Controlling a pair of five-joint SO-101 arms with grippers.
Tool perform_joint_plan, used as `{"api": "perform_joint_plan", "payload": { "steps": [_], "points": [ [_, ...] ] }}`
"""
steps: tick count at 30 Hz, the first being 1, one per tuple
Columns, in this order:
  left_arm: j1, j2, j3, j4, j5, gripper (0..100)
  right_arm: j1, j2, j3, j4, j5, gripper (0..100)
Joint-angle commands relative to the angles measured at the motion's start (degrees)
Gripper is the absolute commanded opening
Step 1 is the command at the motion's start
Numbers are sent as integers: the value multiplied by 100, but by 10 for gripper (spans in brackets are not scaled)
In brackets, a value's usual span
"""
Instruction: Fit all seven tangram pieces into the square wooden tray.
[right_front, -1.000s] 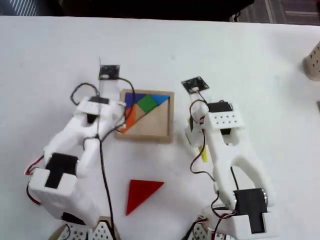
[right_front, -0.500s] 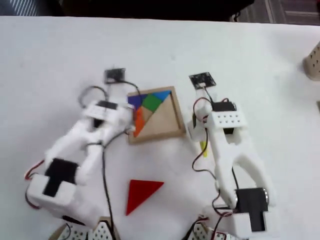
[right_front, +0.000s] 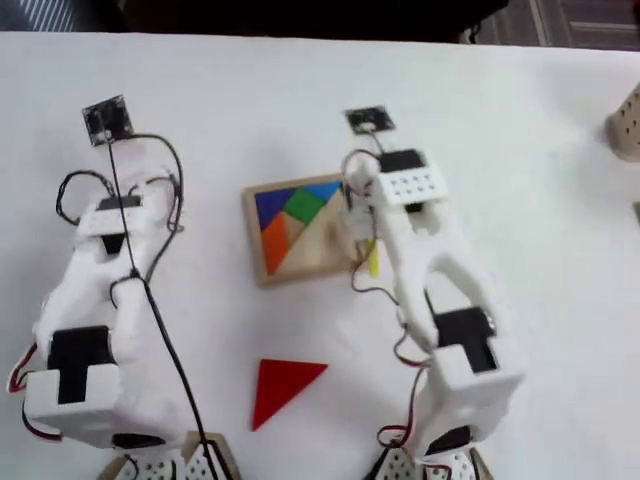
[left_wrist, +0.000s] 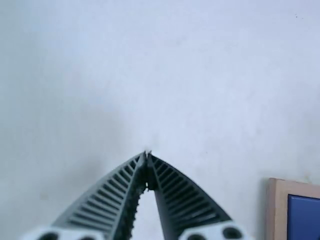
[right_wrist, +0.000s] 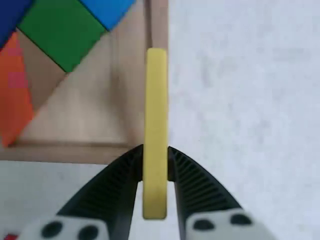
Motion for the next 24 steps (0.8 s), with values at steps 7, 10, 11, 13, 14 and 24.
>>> {"api": "perform_joint_plan", "payload": {
  "steps": [7, 10, 11, 13, 14, 24],
  "points": [
    [-40, -75, -44, -167, -185, 26, -303, 1604, -2040, 277, -114, 21],
    [-40, -75, -53, -167, -185, 26, -338, 1851, -2567, 611, -88, 28],
    [-31, -75, -53, -167, -185, 26, -347, 1877, -2690, 725, -88, 50],
    [-31, -75, -53, -167, -185, 26, -435, 1947, -2866, 927, -88, 139],
    [-31, -75, -62, -167, -185, 26, -470, 1947, -2884, 980, -88, 192],
    [-22, -48, -62, -167, -185, 27, -664, 1596, -3121, 1455, -79, 337]
  ]
}}
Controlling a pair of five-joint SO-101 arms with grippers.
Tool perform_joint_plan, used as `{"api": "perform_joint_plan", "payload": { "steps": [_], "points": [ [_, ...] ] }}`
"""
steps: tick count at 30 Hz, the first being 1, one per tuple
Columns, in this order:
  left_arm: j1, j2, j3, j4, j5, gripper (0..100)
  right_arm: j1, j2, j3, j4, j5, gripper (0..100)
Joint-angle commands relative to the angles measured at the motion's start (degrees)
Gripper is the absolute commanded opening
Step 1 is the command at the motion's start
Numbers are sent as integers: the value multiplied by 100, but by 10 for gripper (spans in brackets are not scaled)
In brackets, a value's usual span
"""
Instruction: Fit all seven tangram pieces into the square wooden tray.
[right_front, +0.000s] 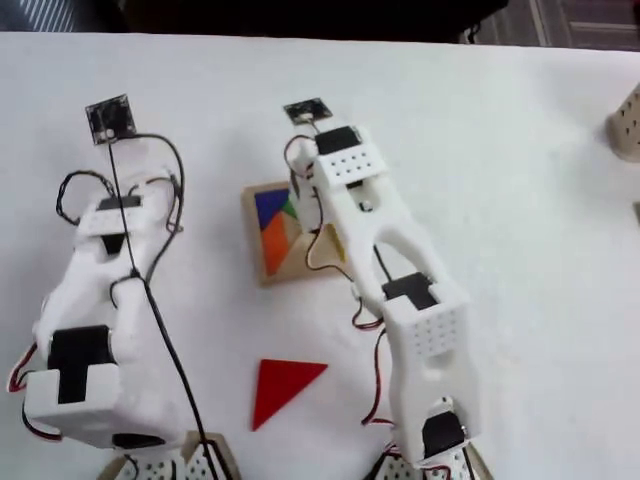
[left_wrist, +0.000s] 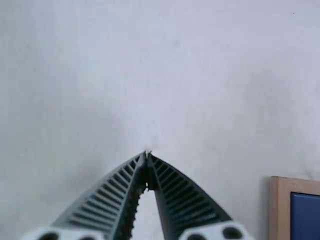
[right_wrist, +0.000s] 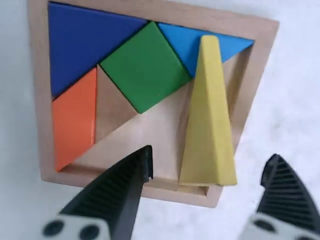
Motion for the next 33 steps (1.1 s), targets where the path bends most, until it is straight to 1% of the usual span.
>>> {"api": "perform_joint_plan", "payload": {
  "steps": [1, 4, 9, 13, 16, 20, 25, 29, 33],
  "points": [
    [-22, -48, -62, -141, -35, 27, 127, -541, -422, 312, -9, 337],
    [-22, -48, -70, -141, -35, 27, 215, -760, -554, 523, -9, 337],
    [-22, -40, -70, -141, -35, 27, 426, -760, -501, 532, -9, 324],
    [-22, -40, -70, -141, -35, 27, 549, -646, -791, 576, 0, 201],
    [-22, -40, -70, -141, -35, 27, 804, -769, -985, 664, 0, 103],
    [-22, -40, -70, -141, -35, 27, 1288, -760, -1002, 497, -79, 24],
    [-13, -40, -53, -141, -35, 27, 1771, -251, -1002, -22, -774, 19],
    [-13, -40, -44, -141, -35, 27, 1859, 338, -1046, -488, -835, 19],
    [48, -40, -18, -141, -35, 26, 1938, 576, -1046, -752, -818, 19]
  ]
}}
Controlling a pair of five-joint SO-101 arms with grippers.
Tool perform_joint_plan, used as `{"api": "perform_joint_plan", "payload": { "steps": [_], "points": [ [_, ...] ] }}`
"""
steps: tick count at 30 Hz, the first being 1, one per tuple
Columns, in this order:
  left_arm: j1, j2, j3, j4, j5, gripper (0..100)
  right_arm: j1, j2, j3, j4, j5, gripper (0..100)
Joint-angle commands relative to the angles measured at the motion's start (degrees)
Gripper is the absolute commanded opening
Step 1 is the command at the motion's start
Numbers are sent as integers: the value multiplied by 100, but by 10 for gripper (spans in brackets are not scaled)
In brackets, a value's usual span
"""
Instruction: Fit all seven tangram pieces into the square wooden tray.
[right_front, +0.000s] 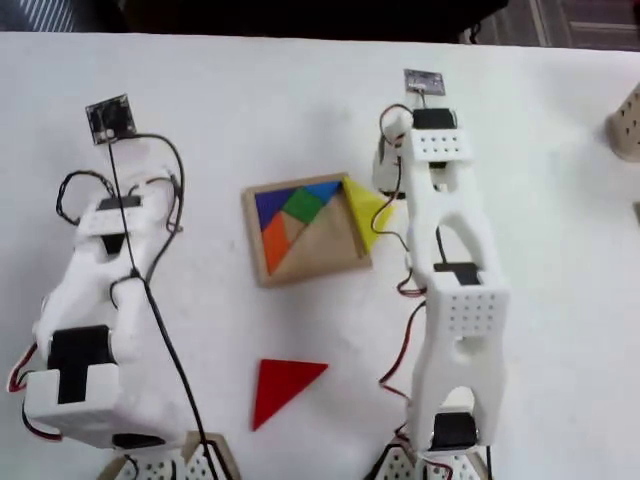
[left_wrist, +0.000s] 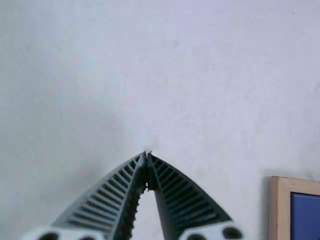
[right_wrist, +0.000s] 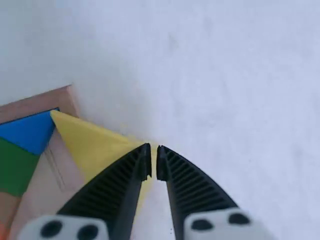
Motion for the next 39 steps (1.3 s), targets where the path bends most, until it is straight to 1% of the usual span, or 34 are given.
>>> {"api": "perform_joint_plan", "payload": {
  "steps": [1, 8, 14, 21, 29, 31, 34, 39],
  "points": [
    [75, -40, -18, -123, -26, 26, 136, -22, -273, -215, -44, 19],
    [101, -40, -18, -105, -26, 24, 66, 330, -264, -233, 0, 19],
    [101, -31, -18, -105, -26, 24, -242, 365, -273, -215, 343, 19],
    [110, -31, -18, -105, -26, 24, -664, 242, -281, -215, 352, 19],
    [207, -31, -9, -105, -35, 26, -936, 110, -273, -75, 360, 19],
    [215, -31, -9, -105, -35, 27, -884, -22, -360, -40, 360, 19],
    [215, -31, -9, -114, -35, 27, -541, -365, -457, 127, 352, 19],
    [224, -31, -9, -141, -35, 27, -22, -813, -158, 127, 264, 19]
  ]
}}
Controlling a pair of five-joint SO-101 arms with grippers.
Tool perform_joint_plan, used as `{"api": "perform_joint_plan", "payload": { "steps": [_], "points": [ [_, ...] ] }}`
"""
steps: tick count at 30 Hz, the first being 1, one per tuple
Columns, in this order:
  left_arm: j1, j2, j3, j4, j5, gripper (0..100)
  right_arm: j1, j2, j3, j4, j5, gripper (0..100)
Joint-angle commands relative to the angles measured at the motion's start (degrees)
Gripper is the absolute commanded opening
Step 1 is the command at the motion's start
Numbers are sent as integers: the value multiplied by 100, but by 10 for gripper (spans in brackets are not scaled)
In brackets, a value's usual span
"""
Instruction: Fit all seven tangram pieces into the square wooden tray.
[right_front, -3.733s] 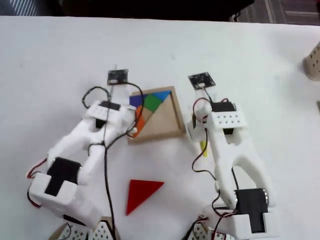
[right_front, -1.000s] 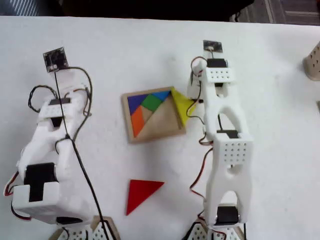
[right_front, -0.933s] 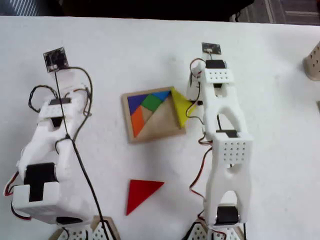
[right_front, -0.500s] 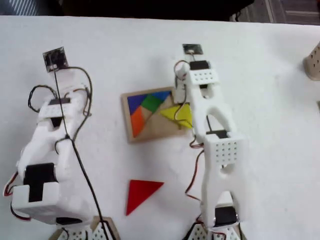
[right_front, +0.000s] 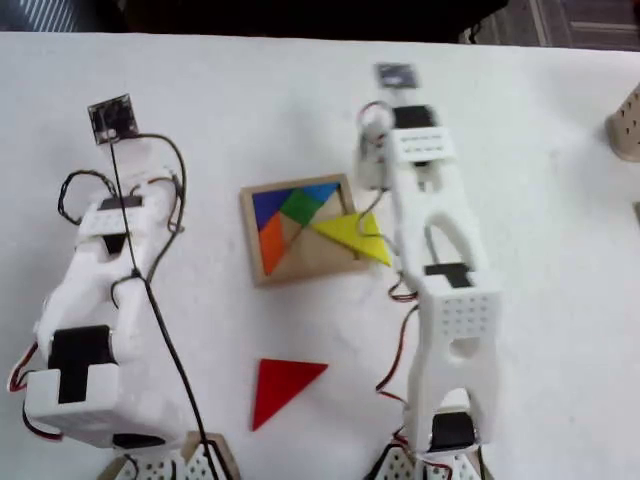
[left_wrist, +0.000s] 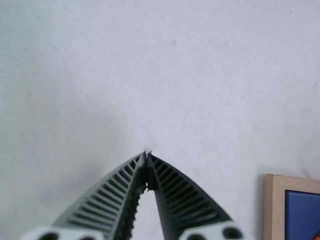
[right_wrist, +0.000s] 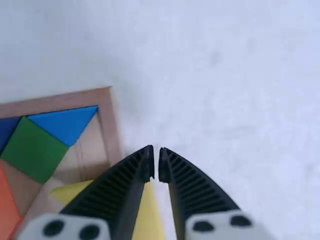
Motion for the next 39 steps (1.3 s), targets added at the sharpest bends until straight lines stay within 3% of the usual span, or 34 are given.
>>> {"api": "perform_joint_plan", "payload": {
  "steps": [1, 7, 10, 17, 24, 30, 39],
  "points": [
    [180, -48, -9, -141, -35, 27, 277, -541, 88, 13, -141, 19],
    [207, -145, -114, -141, -26, 24, 620, -549, 580, 198, -273, 19],
    [637, -655, -193, -88, -26, 23, 743, -549, 853, 171, -273, 19],
    [3099, -1631, 229, -360, -26, 23, 1297, -1015, 1749, -286, -290, 19],
    [4857, -286, -44, -1591, -26, 23, 1420, -1736, 2866, -1288, -686, 19],
    [5033, 1059, -589, -2101, -26, 23, 1446, -1991, 3218, -1666, -651, 19],
    [4708, 1305, -615, -2330, -35, 23, 1437, -1982, 3226, -1684, -633, 19]
  ]
}}
